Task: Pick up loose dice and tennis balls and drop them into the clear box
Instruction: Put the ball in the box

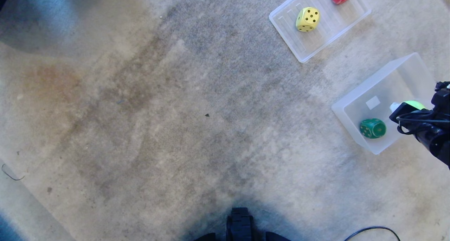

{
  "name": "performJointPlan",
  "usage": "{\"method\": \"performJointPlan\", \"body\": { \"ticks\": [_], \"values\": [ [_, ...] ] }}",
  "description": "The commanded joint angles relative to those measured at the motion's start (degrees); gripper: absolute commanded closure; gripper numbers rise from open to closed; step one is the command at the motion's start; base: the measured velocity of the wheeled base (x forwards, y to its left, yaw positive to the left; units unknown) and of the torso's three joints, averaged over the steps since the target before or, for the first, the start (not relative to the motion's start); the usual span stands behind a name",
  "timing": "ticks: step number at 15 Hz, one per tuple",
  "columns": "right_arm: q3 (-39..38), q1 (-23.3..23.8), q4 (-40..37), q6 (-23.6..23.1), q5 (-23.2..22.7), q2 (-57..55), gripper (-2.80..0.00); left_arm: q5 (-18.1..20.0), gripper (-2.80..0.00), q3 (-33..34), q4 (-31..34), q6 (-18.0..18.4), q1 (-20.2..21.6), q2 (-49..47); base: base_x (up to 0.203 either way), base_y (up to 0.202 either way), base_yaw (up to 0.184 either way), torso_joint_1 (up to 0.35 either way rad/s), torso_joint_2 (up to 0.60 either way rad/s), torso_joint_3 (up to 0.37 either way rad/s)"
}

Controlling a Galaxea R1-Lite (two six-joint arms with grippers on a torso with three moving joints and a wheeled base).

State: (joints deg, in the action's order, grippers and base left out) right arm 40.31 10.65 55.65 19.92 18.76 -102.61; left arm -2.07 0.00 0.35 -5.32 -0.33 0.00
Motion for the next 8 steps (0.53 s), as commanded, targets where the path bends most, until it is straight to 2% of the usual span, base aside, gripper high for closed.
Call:
{"method": "performJointPlan", "body": {
  "ticks": [1,6,8],
  "values": [
    [0.6,0.2,0.4,0.1,0.1,-1.9,-2.80,0.0,0.00,0.0,0.0,0.0,0.0,0.0,0.000,0.000,0.000,0.000,0.00,0.000],
    [-2.6,0.2,-0.3,-2.5,-2.1,6.7,-2.80,0.0,0.00,0.0,0.0,0.0,0.0,0.0,0.000,0.000,0.000,0.000,0.00,0.000],
    [-6.5,0.1,-1.8,-3.4,-3.6,13.9,-2.80,0.0,0.00,0.0,0.0,0.0,0.0,0.0,0.000,0.000,0.000,0.000,0.00,0.000]
  ]
}}
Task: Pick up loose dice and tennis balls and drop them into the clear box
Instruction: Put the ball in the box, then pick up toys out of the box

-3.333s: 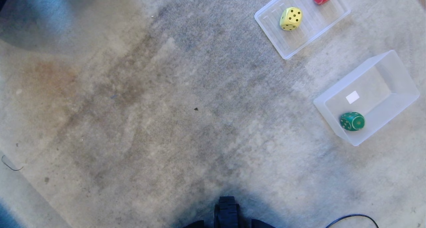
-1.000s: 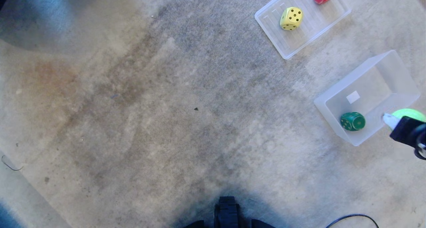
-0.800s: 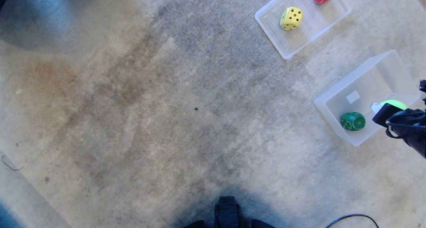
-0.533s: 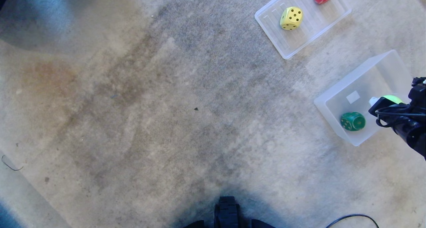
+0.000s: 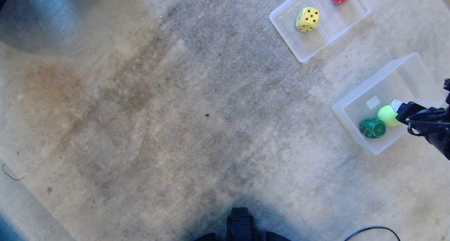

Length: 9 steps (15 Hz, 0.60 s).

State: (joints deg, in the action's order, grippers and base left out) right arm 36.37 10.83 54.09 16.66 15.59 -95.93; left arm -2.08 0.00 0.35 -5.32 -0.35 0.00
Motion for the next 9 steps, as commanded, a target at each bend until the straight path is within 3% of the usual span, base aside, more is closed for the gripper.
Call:
{"method": "performJointPlan", "body": {
  "ticks": [1,3,4,5,9],
  "values": [
    [-4.7,-0.2,-1.7,-0.4,-1.3,12.7,-2.80,0.0,0.00,0.0,0.0,0.0,0.0,0.0,0.000,0.000,0.000,0.000,0.00,0.000],
    [-8.5,-1.2,-7.0,-0.7,-2.5,25.5,-2.80,0.0,0.00,0.0,0.0,0.0,0.0,0.0,0.000,0.000,0.000,0.000,0.00,0.000],
    [-10.7,-2.5,-11.0,-0.8,-2.9,32.8,-2.31,0.0,0.00,0.0,0.0,0.0,0.0,0.0,0.000,0.000,0.000,0.000,0.00,0.000],
    [-13.2,-4.2,-16.2,-1.4,-3.2,41.0,0.00,0.0,0.00,0.0,0.0,0.0,0.0,0.0,0.000,0.000,0.000,0.000,0.00,0.000],
    [-23.5,-8.9,-41.5,-6.4,-4.0,67.7,0.00,0.0,0.00,0.0,0.0,0.0,0.0,0.0,0.000,0.000,0.000,0.000,0.00,0.000]
  ]
}}
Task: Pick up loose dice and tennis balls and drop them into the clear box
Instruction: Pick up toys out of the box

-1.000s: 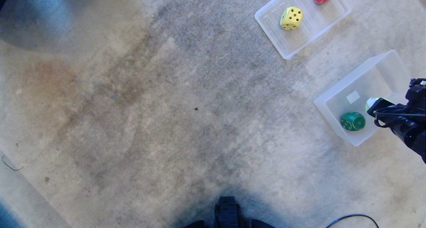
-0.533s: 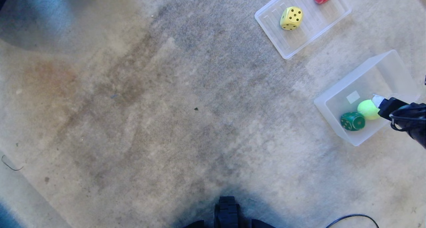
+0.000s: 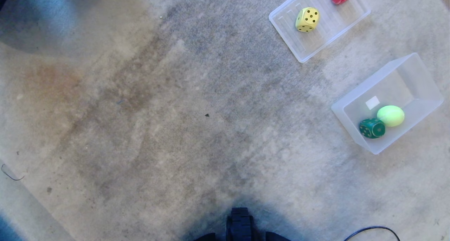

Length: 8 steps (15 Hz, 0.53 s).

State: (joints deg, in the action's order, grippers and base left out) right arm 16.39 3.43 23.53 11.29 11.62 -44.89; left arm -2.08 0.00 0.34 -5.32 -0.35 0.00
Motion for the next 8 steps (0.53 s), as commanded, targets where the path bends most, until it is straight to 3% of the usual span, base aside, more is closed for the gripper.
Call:
{"method": "performJointPlan", "body": {
  "ticks": [1,3,5,8],
  "values": [
    [-5.5,-2.3,-17.5,-2.4,-0.2,21.5,0.00,0.0,0.00,0.0,0.0,0.0,0.0,0.0,0.000,0.000,0.000,0.000,0.00,0.000],
    [-10.8,-2.8,-24.1,-6.7,-2.5,28.6,0.00,0.0,0.00,0.0,0.0,0.0,0.0,0.0,0.000,0.000,0.000,0.000,0.00,0.000],
    [-15.6,-2.1,-25.2,-9.6,-9.5,33.5,0.00,0.0,0.00,0.0,0.0,0.0,0.0,0.0,0.000,0.000,0.000,0.000,0.00,0.000],
    [-16.0,-3.1,-24.7,-11.2,-10.8,42.5,0.00,0.0,0.00,0.0,0.0,0.0,0.0,0.0,0.000,0.000,0.000,0.000,0.00,0.000]
  ]
}}
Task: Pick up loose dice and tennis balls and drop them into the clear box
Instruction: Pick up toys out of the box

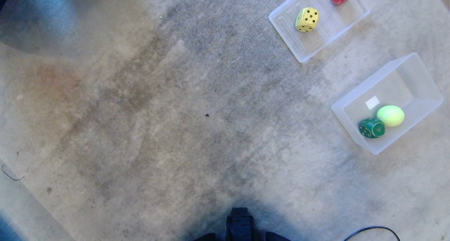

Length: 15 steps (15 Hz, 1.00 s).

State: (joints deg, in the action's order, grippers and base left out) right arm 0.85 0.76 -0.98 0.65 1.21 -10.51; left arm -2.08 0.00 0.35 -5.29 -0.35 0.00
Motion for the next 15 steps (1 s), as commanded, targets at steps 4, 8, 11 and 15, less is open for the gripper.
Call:
{"method": "performJointPlan", "body": {
  "ticks": [4,8,11,15],
  "values": [
    [-0.5,-0.8,-0.1,0.1,-1.0,10.6,0.00,0.0,0.00,0.0,0.0,-0.1,0.0,0.0,0.000,0.000,0.000,0.000,0.00,0.000],
    [-0.5,-0.8,-0.1,0.1,-1.0,10.6,0.00,0.0,0.00,0.0,0.0,-0.1,0.0,0.0,0.000,0.000,0.000,0.000,0.00,0.000],
    [-0.5,-0.8,-0.1,0.1,-1.0,10.6,0.00,0.2,0.00,0.0,0.1,0.2,0.0,0.0,0.000,0.000,0.000,0.000,0.00,0.000],
    [-0.5,-0.8,-0.1,0.1,-1.0,10.6,0.00,0.0,0.00,0.0,0.0,-0.2,0.0,0.0,0.000,0.000,0.000,0.000,0.00,0.000]
  ]
}}
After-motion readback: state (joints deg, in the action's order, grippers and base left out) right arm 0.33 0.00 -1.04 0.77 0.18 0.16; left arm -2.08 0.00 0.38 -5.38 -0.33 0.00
